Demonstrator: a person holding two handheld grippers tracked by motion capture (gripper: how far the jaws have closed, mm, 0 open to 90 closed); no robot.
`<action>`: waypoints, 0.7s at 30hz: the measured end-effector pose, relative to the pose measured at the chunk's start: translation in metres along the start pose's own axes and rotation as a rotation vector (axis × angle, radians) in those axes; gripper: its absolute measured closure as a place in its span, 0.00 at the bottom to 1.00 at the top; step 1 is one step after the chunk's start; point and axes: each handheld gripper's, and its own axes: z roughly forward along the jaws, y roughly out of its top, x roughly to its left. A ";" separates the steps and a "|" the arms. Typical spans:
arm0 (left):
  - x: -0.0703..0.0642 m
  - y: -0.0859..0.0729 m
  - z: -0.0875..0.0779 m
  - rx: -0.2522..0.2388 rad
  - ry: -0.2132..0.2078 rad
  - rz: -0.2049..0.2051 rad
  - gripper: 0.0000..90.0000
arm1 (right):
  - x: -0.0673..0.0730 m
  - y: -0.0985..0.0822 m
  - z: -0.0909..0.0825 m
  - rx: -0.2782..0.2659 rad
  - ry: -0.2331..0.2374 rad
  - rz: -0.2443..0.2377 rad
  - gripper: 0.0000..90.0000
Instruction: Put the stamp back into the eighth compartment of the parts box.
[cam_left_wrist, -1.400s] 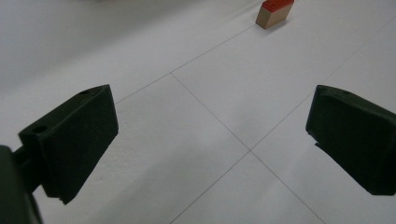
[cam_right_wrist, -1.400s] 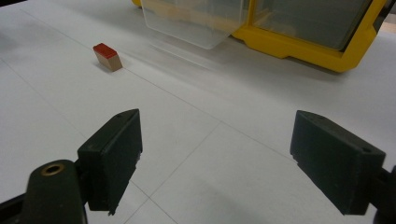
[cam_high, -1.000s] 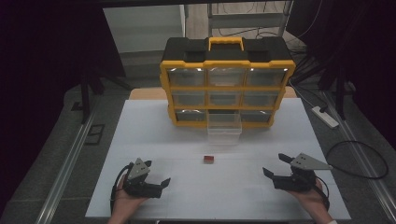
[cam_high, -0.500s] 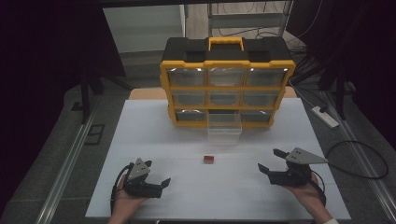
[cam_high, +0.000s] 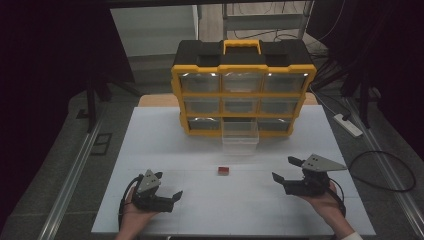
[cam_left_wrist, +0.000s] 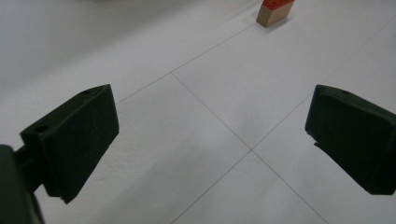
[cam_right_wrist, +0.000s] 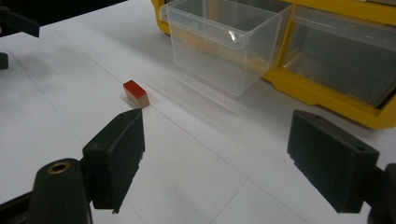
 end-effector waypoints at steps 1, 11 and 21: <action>0.000 0.000 0.000 0.000 0.000 0.000 0.03 | 0.000 0.001 0.000 0.002 0.001 -0.003 0.22; 0.000 0.000 0.000 0.001 0.002 0.002 0.03 | 0.007 0.009 0.007 -0.003 0.017 -0.037 0.23; 0.000 0.000 0.001 0.003 -0.001 0.004 0.03 | 0.013 0.017 0.018 -0.007 0.045 -0.055 0.24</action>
